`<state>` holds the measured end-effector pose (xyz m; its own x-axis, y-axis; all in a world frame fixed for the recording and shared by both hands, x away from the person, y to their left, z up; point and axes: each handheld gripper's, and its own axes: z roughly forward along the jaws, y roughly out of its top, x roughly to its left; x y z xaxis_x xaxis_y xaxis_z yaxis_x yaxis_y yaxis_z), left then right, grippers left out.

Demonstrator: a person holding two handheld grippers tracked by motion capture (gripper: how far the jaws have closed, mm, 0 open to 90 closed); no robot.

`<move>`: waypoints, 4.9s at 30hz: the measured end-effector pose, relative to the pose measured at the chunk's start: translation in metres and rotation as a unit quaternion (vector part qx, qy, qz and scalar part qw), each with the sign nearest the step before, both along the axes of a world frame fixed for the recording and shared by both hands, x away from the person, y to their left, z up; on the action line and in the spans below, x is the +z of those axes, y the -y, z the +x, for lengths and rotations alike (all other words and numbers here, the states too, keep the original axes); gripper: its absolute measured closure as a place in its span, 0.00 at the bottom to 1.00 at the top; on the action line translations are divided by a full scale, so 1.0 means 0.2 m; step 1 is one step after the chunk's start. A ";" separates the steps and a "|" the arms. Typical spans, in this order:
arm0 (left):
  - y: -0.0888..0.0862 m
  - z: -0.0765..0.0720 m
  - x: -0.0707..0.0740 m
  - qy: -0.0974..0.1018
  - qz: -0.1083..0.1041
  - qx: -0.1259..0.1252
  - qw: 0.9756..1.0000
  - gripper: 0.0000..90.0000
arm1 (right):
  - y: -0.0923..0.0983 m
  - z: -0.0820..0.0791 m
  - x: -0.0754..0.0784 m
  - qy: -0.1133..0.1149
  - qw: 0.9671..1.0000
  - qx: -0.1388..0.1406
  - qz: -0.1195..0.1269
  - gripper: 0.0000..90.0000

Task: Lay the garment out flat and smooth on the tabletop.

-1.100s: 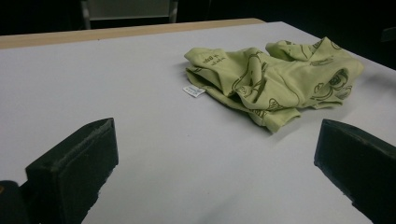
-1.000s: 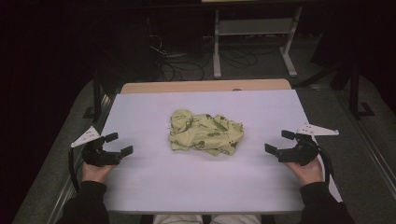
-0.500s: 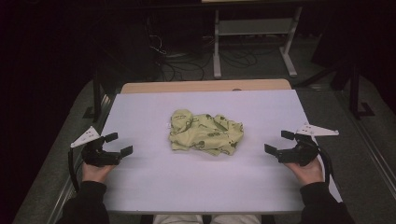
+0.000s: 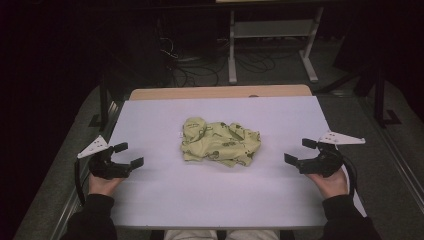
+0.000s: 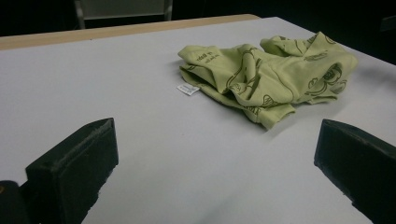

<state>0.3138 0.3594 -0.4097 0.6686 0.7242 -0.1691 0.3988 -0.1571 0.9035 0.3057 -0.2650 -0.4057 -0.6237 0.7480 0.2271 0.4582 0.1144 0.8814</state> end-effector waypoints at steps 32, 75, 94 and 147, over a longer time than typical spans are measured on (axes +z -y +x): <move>0.15 0.19 0.30 0.001 0.041 -0.063 0.997 0.00 | -0.10 0.21 0.33 -0.008 0.997 0.054 -0.054 0.00; 0.50 0.47 0.31 -0.013 0.031 -0.118 0.992 0.00 | -0.39 0.50 0.41 -0.027 0.990 0.120 -0.071 0.00; 0.66 0.51 0.14 -0.063 0.029 -0.174 0.982 0.03 | -0.61 0.59 0.27 -0.056 0.981 0.168 -0.084 0.00; 0.76 0.59 -0.13 -0.223 0.049 -0.241 0.943 0.68 | -0.67 0.61 0.10 -0.105 0.968 0.200 -0.106 0.35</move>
